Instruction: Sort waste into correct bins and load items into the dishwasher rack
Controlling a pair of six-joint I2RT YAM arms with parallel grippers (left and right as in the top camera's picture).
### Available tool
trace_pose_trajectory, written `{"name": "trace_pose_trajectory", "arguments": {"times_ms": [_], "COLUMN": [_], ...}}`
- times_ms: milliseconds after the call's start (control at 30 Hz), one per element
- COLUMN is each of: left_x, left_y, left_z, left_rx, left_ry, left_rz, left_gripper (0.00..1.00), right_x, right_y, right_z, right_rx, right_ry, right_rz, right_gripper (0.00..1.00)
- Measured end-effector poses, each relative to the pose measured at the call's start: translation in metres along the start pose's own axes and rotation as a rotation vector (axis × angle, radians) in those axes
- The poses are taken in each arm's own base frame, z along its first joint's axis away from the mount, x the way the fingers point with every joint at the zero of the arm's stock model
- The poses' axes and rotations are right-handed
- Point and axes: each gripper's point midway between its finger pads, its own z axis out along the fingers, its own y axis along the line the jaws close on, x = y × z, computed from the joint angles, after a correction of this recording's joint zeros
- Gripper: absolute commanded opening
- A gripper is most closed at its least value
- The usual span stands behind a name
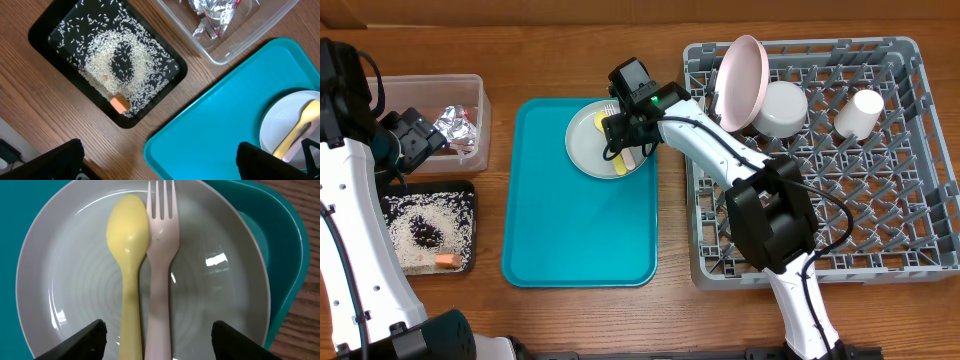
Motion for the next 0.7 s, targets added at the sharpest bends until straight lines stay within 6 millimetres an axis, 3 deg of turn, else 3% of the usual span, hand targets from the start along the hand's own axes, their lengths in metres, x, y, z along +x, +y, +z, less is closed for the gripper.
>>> {"name": "trace_pose_trajectory", "arguments": {"times_ms": [267,400,567,700], "left_x": [0.000,0.000,0.000,0.000], "left_y": [0.000,0.000,0.000,0.000], "left_z": [0.000,0.000,0.000,0.000], "left_rx": [0.000,0.000,0.000,-0.001], "left_ry": [0.000,0.000,0.000,0.000], "left_rz": [0.000,0.000,0.000,0.000], "left_gripper": [1.00,1.00,1.00,1.00], "right_x": [0.008,0.006,0.003,0.003], "right_y": [-0.007,-0.006,-0.008,-0.009], "right_z": [0.024,0.025,0.027,0.028], "right_rx": [0.042,0.047,0.060,0.066], "right_ry": [0.020,0.006,-0.005,-0.008], "right_rz": [0.012,0.011,0.013,0.015], "right_gripper": [0.65,0.64,0.42,0.40]}}
